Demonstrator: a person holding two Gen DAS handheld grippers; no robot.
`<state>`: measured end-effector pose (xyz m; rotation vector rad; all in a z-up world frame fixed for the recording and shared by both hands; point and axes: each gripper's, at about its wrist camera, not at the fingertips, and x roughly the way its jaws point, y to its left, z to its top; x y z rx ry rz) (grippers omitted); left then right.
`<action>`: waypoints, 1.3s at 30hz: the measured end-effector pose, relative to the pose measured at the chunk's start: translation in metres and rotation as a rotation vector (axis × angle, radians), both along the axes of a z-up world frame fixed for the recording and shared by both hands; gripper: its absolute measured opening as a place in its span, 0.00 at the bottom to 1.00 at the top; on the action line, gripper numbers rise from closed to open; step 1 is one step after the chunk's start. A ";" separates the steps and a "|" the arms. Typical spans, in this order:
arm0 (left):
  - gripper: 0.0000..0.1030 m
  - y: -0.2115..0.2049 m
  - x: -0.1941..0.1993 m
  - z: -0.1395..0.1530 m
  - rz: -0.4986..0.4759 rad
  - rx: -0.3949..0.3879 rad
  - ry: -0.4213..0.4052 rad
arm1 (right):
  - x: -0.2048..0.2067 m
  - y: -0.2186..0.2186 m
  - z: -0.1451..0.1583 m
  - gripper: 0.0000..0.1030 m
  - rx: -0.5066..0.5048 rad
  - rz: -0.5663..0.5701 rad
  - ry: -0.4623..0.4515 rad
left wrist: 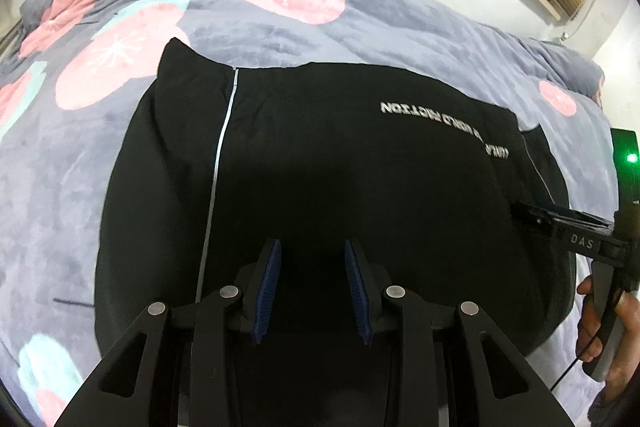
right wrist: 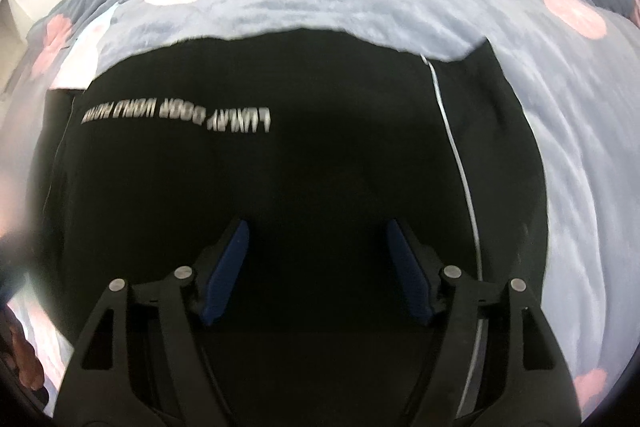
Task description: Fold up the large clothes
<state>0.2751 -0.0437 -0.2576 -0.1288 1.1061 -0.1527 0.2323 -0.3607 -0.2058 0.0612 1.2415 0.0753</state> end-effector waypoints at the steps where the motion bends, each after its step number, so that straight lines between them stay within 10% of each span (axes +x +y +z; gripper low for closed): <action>1: 0.33 -0.001 -0.006 0.003 -0.004 0.003 -0.003 | -0.008 -0.003 0.000 0.68 0.003 -0.003 0.007; 39: 0.33 0.016 -0.187 0.116 -0.019 0.074 -0.127 | -0.207 -0.103 0.080 0.74 0.002 -0.202 -0.012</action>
